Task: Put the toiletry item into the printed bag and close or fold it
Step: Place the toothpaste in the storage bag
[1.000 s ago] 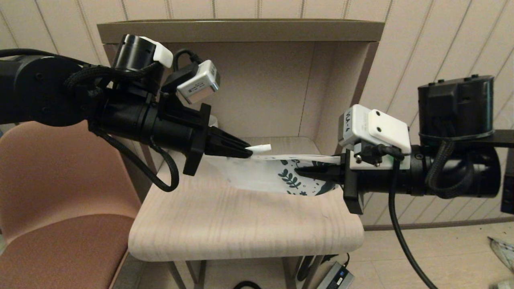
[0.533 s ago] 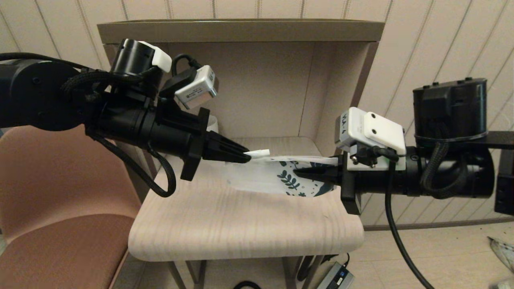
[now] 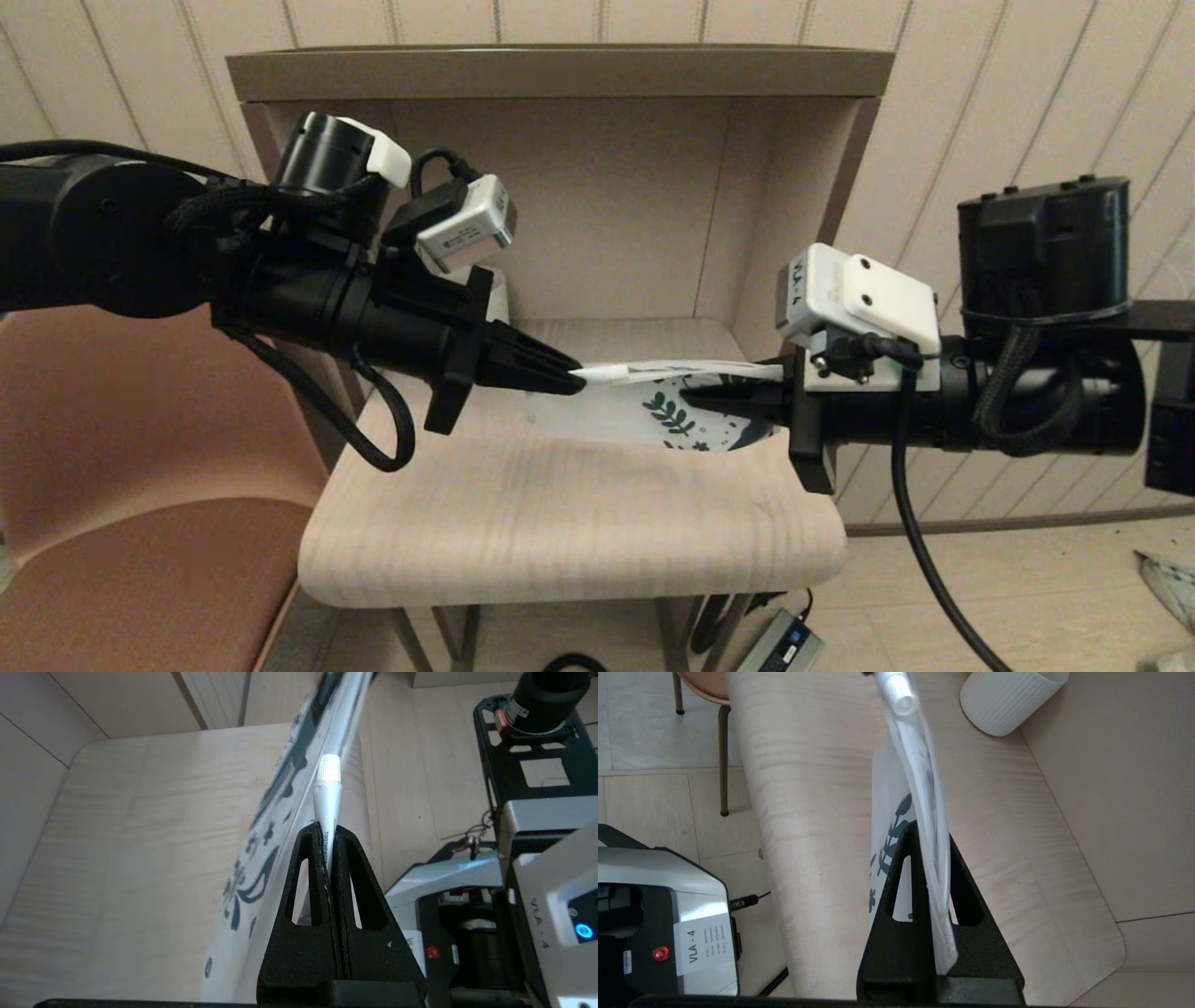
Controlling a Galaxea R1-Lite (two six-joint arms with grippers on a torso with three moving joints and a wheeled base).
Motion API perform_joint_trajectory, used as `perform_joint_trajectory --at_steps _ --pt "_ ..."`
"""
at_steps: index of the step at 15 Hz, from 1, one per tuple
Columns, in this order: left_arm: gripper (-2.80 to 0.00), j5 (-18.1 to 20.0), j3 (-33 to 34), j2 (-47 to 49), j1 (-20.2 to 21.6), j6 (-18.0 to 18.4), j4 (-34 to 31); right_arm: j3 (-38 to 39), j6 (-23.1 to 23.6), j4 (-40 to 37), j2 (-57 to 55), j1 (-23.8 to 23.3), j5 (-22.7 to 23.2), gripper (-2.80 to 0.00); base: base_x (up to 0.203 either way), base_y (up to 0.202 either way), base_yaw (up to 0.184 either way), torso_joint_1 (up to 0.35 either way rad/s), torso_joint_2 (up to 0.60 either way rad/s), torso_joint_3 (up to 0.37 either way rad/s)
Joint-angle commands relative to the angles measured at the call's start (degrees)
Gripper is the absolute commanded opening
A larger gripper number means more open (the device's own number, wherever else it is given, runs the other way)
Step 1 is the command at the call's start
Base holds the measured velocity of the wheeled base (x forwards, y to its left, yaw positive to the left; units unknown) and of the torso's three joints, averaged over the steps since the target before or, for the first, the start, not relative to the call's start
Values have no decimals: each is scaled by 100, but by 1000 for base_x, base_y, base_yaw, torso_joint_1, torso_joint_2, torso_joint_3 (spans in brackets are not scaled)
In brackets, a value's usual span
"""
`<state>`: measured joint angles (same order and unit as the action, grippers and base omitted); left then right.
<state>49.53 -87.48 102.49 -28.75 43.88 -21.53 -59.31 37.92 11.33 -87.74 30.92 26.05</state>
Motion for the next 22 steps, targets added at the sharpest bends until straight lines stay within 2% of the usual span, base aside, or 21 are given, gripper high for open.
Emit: perform_joint_trajectory --at_steps 1,12,16,22 --pt "-280 22 -40 95 1 24 -9 42 22 0 20 37 23 -280 0 0 0 0 0 0" --pt "-280 22 -261 333 -105 24 43 165 13 0 55 125 32 -280 0 0 0 0 0 0" --pt "-280 30 -519 445 -105 17 -26 183 4 -2 72 336 32 -280 0 0 0 0 0 0" --pt "-280 30 -462 509 -140 42 -124 157 4 9 90 327 32 -280 0 0 0 0 0 0"
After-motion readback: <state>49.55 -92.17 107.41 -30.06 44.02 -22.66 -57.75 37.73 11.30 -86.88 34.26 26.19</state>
